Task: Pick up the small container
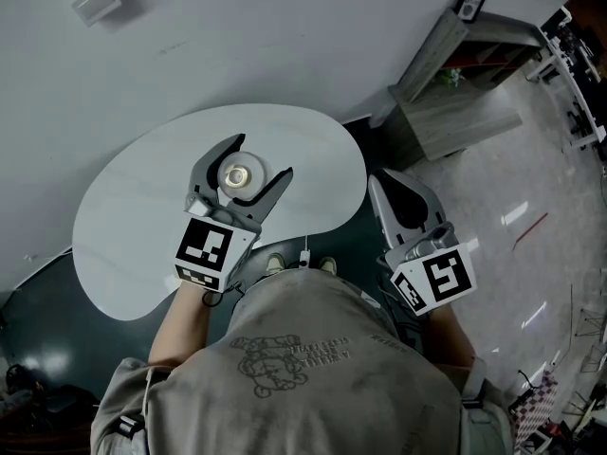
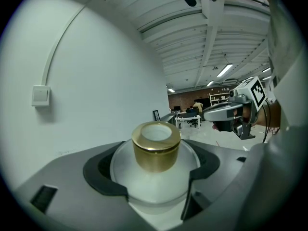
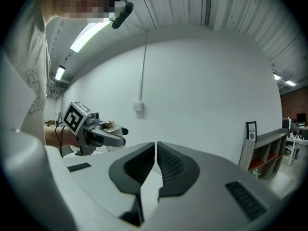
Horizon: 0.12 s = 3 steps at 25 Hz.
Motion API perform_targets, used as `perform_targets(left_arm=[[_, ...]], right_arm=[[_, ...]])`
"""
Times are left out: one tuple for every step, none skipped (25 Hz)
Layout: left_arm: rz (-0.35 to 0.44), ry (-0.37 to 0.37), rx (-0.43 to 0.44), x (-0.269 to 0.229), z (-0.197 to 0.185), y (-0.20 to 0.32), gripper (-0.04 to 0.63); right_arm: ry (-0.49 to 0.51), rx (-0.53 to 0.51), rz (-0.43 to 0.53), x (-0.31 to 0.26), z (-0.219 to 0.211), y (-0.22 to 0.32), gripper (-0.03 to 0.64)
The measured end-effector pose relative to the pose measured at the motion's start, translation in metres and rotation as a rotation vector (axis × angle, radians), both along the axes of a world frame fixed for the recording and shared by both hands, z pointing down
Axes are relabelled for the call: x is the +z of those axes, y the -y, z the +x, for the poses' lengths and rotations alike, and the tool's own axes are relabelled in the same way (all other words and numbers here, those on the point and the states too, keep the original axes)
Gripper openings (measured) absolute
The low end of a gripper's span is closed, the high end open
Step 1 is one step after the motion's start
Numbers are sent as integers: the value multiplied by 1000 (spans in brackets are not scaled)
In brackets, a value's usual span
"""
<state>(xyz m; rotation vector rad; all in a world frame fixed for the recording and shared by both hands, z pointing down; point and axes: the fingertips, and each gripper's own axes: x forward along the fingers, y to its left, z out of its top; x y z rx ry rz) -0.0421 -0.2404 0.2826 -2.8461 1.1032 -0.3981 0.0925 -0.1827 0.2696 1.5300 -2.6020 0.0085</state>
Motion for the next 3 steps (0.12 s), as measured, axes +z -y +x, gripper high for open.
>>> perform_targets(left_arm=[[0,3,0,1,1,1,344],[1,6,0,1,1,1,344],[1,9,-1,2,1,2,344]], right_arm=[[1,2,-1,0,1,0,34],[2,4,0,1,2,0,34],[3,7,0,1,3,0,34]])
